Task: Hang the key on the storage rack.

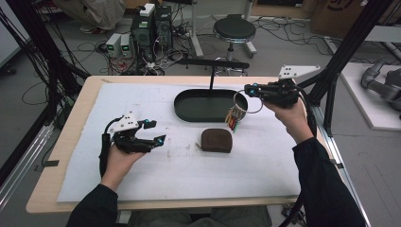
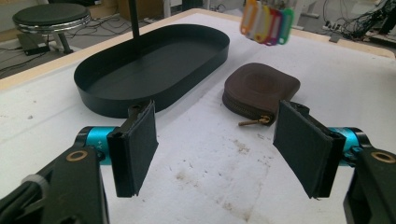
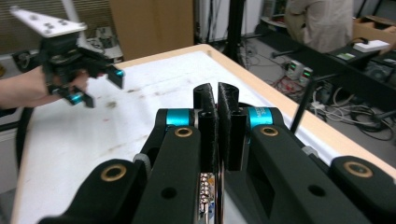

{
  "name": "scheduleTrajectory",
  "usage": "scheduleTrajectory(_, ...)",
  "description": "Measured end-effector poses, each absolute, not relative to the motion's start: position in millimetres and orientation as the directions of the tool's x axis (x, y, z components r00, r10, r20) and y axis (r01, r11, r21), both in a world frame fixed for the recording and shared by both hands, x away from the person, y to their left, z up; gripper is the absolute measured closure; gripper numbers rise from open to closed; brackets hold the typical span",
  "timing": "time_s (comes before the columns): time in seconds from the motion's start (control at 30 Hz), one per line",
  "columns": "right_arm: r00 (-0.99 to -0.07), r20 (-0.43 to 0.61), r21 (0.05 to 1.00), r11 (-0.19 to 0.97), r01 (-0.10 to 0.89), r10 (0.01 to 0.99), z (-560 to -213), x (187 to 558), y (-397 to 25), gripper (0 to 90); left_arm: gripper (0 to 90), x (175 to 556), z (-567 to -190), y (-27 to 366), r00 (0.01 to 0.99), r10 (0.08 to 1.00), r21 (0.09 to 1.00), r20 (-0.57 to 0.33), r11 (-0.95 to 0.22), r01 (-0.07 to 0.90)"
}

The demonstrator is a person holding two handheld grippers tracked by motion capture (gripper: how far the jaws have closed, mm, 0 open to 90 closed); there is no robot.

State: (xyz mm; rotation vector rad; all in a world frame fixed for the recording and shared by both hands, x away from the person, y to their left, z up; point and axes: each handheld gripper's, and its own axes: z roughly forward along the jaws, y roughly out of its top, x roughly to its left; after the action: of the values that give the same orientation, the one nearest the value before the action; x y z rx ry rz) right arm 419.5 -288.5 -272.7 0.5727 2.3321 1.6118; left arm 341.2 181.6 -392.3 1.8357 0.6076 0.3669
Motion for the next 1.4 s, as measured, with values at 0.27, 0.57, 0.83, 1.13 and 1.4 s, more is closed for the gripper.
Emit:
scheduleTrajectory(0.27,-0.861,0.011,0.933,0.305,0.193,0.508,-271,446,-285,88.0,30.2,342,-392,182,0.822,0.567,0.941,-0.042,-0.255,0.224)
scheduleTrajectory(0.57,-0.834,-0.007,0.929,0.312,0.199,0.551,-269,472,-281,88.0,30.1,342,-393,183,0.825,0.564,0.941,-0.042,-0.256,0.223)
scheduleTrajectory(0.83,-0.808,0.018,0.927,0.292,0.234,0.589,-271,492,-285,88.0,30.2,343,-394,184,0.824,0.565,0.939,-0.045,-0.257,0.227)
scheduleTrajectory(1.13,-0.785,0.017,0.919,0.299,0.256,0.619,-278,507,-280,88.0,30.2,343,-396,184,0.823,0.565,0.937,-0.046,-0.260,0.231)
scheduleTrajectory(1.4,-0.747,0.018,0.910,0.299,0.288,0.665,-284,519,-280,88.0,30.2,343,-397,184,0.824,0.564,0.935,-0.047,-0.265,0.235)
